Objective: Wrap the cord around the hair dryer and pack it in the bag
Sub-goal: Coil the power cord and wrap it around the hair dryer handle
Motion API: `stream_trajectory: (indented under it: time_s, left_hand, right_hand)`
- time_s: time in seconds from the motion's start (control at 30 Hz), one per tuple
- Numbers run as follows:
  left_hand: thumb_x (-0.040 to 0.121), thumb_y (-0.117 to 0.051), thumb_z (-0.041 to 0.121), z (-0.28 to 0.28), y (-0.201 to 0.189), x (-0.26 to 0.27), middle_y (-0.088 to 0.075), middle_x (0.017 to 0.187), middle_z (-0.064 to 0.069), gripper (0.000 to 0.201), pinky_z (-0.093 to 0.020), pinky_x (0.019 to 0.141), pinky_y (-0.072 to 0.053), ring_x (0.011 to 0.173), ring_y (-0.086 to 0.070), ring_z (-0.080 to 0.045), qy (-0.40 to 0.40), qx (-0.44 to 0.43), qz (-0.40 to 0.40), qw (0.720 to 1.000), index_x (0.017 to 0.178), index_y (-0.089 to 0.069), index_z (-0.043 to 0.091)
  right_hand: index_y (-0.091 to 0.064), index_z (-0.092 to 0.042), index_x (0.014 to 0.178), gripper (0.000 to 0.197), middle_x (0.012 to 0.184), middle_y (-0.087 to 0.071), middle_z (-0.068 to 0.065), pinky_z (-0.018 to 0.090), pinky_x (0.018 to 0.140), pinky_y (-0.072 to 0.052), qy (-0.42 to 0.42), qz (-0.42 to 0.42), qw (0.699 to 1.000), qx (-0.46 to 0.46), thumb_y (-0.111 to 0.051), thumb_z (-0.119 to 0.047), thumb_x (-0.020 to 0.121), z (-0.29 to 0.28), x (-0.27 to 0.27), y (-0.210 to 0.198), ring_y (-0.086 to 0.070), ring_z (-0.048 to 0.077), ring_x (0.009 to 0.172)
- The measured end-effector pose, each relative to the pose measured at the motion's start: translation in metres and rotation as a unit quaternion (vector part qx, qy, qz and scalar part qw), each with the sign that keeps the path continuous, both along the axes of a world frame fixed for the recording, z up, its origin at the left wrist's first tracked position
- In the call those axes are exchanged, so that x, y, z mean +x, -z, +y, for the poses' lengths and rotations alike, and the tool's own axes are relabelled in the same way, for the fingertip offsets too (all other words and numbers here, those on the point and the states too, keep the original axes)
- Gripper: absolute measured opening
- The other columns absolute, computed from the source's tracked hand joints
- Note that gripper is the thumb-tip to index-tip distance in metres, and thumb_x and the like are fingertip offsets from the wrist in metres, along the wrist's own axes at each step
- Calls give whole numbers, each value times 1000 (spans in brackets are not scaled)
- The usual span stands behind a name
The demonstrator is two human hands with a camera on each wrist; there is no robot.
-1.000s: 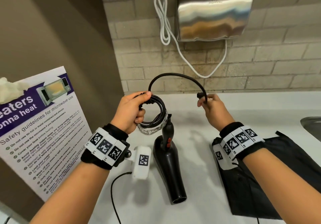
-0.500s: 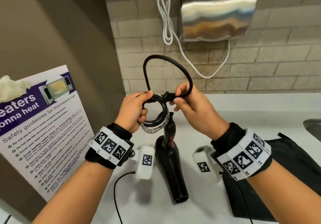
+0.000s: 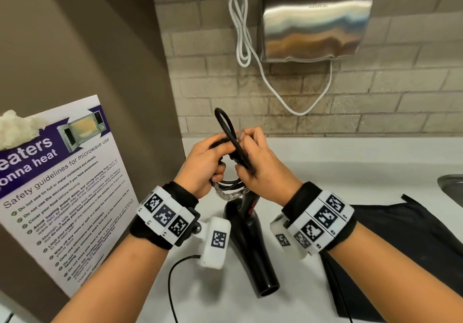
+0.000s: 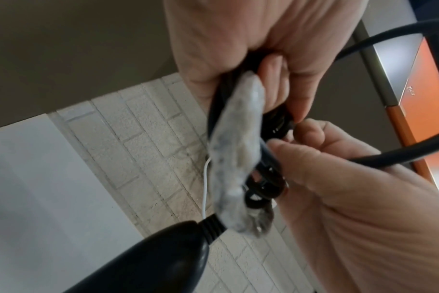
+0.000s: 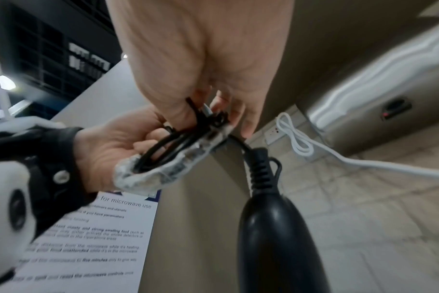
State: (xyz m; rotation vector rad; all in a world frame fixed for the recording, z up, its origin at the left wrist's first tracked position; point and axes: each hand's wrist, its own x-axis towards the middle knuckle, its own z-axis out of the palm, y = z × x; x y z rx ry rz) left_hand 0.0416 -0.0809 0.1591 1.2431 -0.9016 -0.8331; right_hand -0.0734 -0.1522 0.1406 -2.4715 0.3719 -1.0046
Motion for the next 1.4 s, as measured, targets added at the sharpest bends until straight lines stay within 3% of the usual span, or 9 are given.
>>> stream_trajectory:
  time_s: [0.37, 0.47, 0.57, 0.7, 0.9, 1.03, 1.2, 1.33, 1.4]
  left_hand:
    - [91, -51, 15, 1, 6, -3, -55, 57, 11, 20, -12, 33, -17, 33, -22, -3, 31, -11, -11, 999, 107, -61, 11]
    - [93, -47, 23, 1, 7, 1, -55, 69, 1, 22, -13, 33, -15, 34, -21, -4, 23, -13, 3, 1000, 95, -63, 8]
    - [95, -43, 26, 0, 5, 6, -54, 71, -1, 28, -14, 32, -15, 33, -20, -3, 12, -24, 45, 999, 97, -61, 3]
    - [95, -42, 22, 0, 1, 10, -54, 58, 7, 24, -15, 35, -12, 32, -19, -2, 8, -36, 47, 998, 93, -62, 8]
    - [95, -43, 18, 4, -4, 15, -53, 53, 8, 21, -14, 37, -9, 32, -18, -2, 1, -36, 68, 997, 86, -61, 12]
    - [95, -39, 16, 9, -4, 17, -51, 52, 7, 24, -11, 32, -13, 30, -19, -1, 29, -23, 79, 996, 81, -58, 14]
    - [94, -41, 14, 7, -3, 12, -51, 51, 9, 22, -11, 32, -13, 30, -19, -1, 40, -22, 61, 997, 80, -58, 15]
    - [93, -45, 12, 6, -5, 12, -53, 56, 6, 16, -11, 34, -13, 32, -21, -2, 37, -25, 24, 999, 86, -60, 14]
    - [92, -46, 11, 5, -6, 11, -53, 61, 4, 16, -12, 35, -13, 33, -21, -2, 36, -26, 13, 999, 85, -61, 15]
  right_hand:
    - [-29, -18, 123, 50, 93, -56, 1, 20, 65, -44, 45, -12, 986, 160, -53, -4, 82, -17, 18, 2, -57, 7, 72]
    - [-47, -22, 103, 24, 79, -62, 1, 37, 71, -50, 49, 82, 993, 74, -58, -25, 82, -23, 9, -1, -61, 22, 78]
    - [-45, -26, 91, 36, 75, -52, -3, 32, 71, -40, 8, 168, 985, -40, -44, -60, 77, -34, -9, -3, -49, 19, 80]
    - [-55, -15, 90, 53, 83, -44, -7, 32, 76, -36, 11, 163, 971, -173, -19, -54, 85, -50, -24, 7, -36, 12, 80]
    - [-60, -6, 97, 37, 93, -59, 12, 37, 76, -41, 210, 99, 967, -104, -38, -35, 95, -95, -48, 31, -54, 31, 88]
    - [-56, -14, 110, 38, 108, -61, 11, 42, 85, -38, 361, 269, 890, -69, -29, -38, 97, -111, -61, 52, -53, 34, 102]
    - [-55, -18, 108, 32, 110, -64, 9, 40, 93, -39, 311, 343, 886, 36, -29, -34, 97, -98, -47, 74, -56, 29, 103]
    - [-60, -18, 111, 26, 113, -62, 5, 22, 90, -40, 109, 96, 969, 201, -39, -12, 96, -78, -35, 52, -57, 16, 104]
    - [-58, -14, 114, 27, 113, -62, 5, 21, 96, -41, -47, 36, 970, 235, -37, -13, 97, -56, -27, 33, -56, 15, 109]
